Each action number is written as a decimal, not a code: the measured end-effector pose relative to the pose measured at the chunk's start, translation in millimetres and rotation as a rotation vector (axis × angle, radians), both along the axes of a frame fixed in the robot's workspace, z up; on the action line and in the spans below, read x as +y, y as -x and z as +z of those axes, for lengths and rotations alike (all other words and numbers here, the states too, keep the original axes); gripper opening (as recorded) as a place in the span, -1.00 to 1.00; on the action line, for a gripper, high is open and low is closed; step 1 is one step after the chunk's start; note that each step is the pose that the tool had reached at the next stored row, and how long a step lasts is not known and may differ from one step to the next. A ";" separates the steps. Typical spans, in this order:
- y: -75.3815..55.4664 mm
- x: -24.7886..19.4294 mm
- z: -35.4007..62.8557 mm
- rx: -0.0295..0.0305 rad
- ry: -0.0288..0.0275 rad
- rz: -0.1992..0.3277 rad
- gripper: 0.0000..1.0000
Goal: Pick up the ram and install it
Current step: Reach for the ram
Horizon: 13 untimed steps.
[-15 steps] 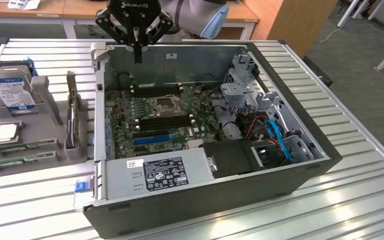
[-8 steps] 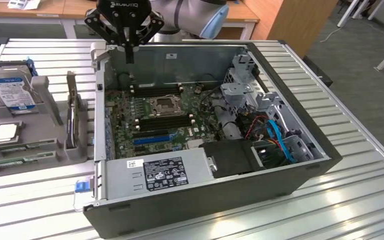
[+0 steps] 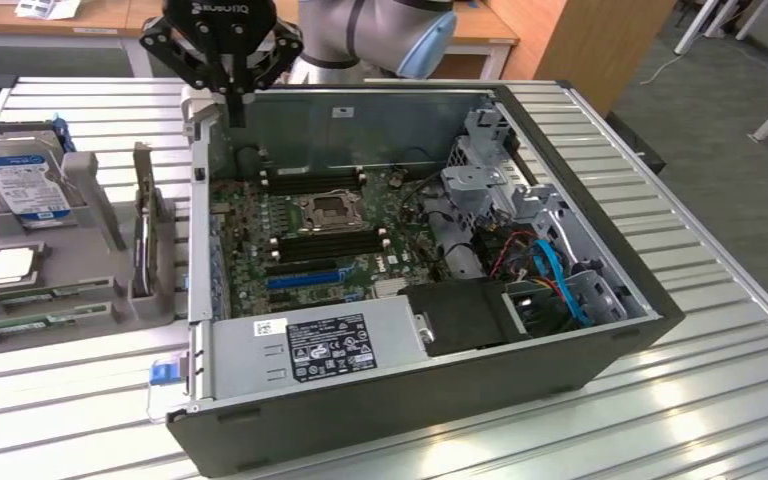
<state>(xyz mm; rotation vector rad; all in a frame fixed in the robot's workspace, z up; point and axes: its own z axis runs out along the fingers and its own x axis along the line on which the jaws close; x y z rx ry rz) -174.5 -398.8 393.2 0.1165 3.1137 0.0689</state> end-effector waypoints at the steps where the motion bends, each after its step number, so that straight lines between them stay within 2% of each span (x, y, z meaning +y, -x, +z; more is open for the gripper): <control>1: 2.8 0.0 0.0 0.0000 0.0000 0.000 -0.80; 13: 37.7 0.0 -0.1 0.0000 0.0000 0.000 -0.80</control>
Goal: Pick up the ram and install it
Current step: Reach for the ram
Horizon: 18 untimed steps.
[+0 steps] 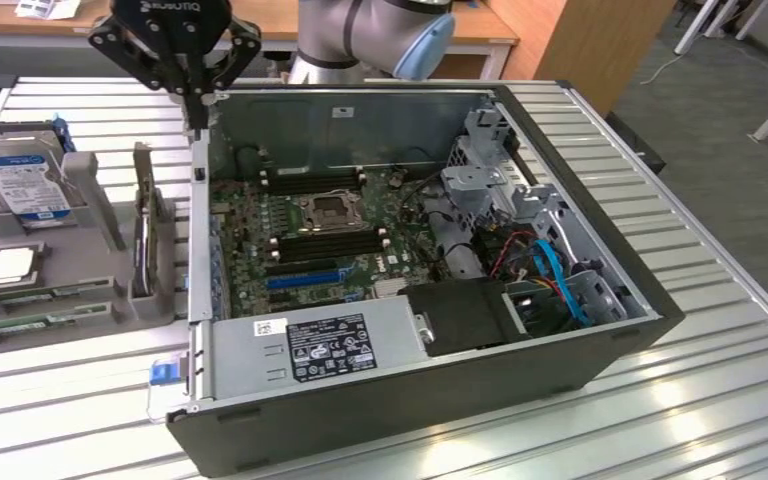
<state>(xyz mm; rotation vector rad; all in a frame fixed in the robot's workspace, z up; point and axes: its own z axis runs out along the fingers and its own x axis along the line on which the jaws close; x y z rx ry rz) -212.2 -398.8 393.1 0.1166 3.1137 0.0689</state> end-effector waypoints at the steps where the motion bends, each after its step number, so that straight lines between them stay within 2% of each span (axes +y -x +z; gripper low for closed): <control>1: 2.9 0.0 0.0 0.0000 0.0000 0.000 -0.80; 18: 43.3 0.0 -0.4 0.0000 -0.0001 0.000 -0.80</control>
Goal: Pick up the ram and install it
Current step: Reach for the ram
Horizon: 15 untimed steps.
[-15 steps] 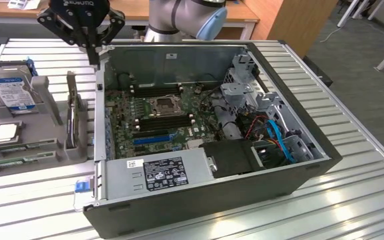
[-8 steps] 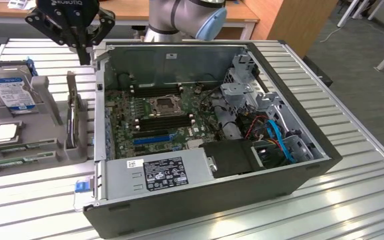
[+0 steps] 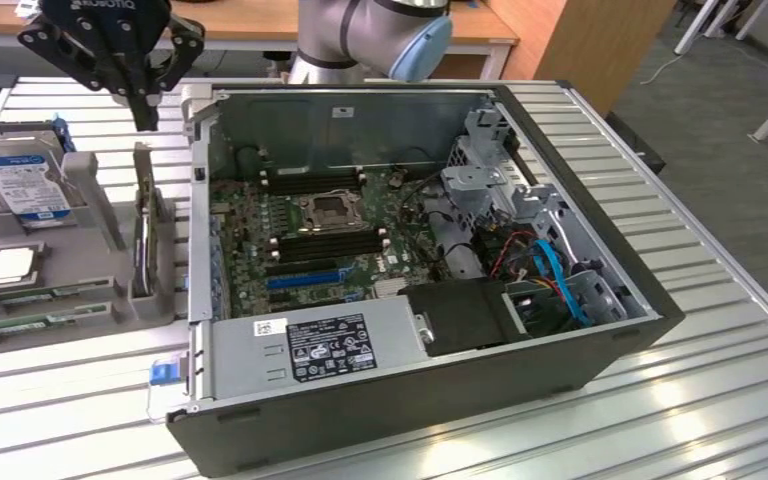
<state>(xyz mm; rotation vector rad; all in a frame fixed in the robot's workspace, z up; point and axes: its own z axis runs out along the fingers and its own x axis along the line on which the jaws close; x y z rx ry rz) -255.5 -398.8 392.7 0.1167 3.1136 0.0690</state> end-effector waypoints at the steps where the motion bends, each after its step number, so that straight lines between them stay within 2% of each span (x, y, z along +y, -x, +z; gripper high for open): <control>1: 2.4 0.0 0.0 0.0000 0.0000 0.000 -0.80; 15: 29.5 0.0 -1.1 0.0000 0.0001 0.000 -0.80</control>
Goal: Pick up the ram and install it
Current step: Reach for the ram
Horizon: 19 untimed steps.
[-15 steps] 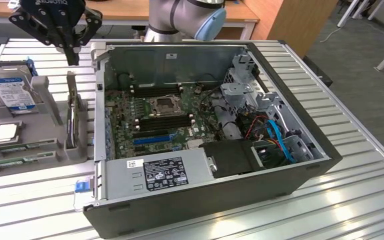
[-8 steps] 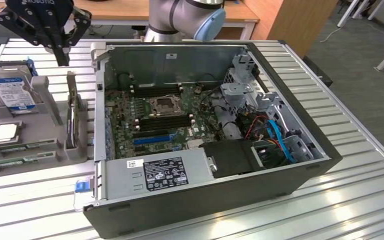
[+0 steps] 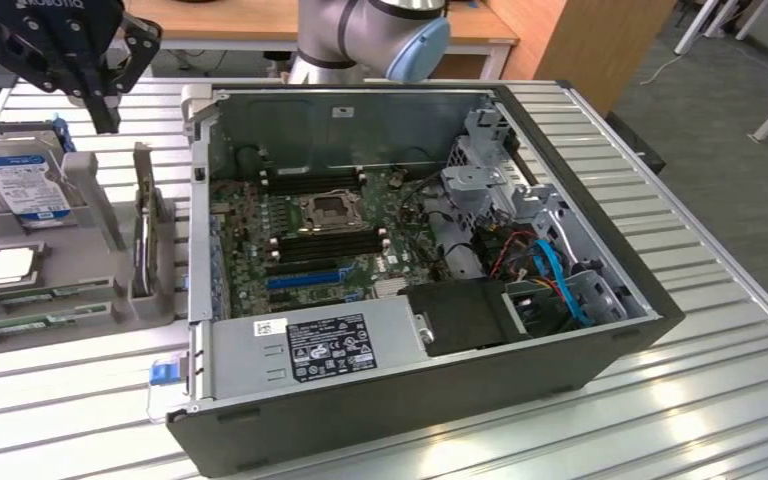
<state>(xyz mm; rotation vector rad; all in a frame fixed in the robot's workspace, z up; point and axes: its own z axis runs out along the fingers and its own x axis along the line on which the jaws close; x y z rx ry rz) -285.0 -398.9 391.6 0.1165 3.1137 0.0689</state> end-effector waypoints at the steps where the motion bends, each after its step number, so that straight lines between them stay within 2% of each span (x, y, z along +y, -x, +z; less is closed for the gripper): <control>1: 1.4 0.0 -0.1 -0.0001 -0.0001 0.000 -0.80; 19: 37.9 0.0 -1.5 0.0000 0.0000 0.000 -0.80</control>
